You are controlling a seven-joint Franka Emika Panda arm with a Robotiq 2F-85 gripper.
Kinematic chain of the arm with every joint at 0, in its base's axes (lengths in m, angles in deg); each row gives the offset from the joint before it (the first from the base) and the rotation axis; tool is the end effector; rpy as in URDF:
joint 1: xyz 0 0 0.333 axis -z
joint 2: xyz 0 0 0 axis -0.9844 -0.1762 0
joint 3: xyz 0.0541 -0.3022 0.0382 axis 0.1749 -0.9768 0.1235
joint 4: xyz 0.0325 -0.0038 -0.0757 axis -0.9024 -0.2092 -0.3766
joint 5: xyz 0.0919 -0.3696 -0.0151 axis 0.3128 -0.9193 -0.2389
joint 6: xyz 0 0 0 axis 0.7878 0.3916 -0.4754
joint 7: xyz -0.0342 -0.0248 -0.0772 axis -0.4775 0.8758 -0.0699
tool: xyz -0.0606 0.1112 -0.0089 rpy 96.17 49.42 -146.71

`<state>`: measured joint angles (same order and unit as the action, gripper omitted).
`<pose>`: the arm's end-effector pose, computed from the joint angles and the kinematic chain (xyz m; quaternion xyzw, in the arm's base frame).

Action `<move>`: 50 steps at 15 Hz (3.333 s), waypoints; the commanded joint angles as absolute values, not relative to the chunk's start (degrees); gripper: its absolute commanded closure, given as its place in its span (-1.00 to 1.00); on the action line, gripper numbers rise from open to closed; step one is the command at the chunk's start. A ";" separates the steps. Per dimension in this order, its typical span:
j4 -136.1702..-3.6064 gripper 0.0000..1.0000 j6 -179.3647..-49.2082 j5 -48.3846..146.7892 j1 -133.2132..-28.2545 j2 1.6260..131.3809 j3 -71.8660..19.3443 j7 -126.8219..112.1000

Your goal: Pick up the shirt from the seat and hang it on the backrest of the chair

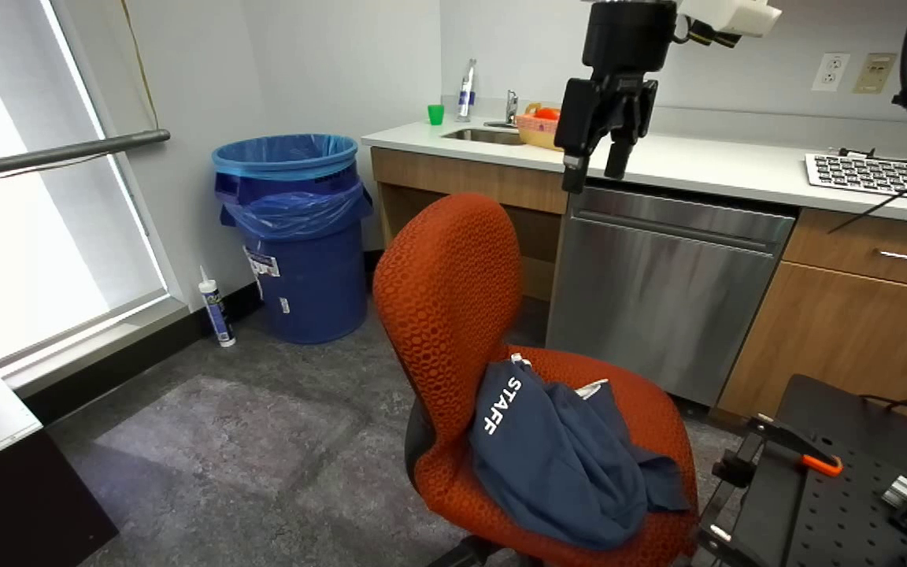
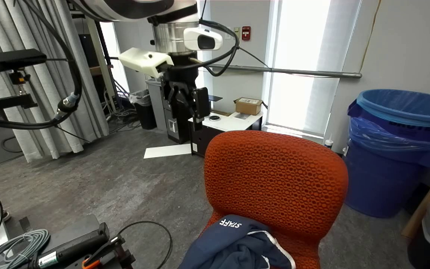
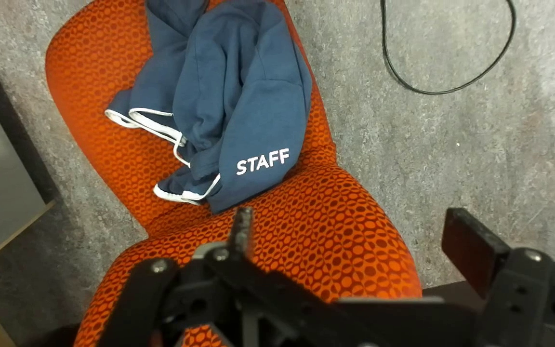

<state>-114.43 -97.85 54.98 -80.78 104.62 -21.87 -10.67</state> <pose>0.4278 0.0138 0.4440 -0.9994 0.0107 -0.0243 0.0213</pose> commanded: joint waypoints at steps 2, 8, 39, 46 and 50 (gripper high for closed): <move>-111.22 -1.00 -100.65 54.04 -79.95 98.68 -21.79 -9.59; -109.70 -1.00 -106.13 52.51 -79.36 90.83 -21.85 -7.93; -109.78 -1.00 -122.85 40.48 -79.73 66.92 -26.28 -4.97; -107.56 -1.00 -130.17 37.98 -80.84 59.04 -27.59 -2.28; -104.14 -1.00 -135.88 36.00 -84.29 50.01 -31.51 1.40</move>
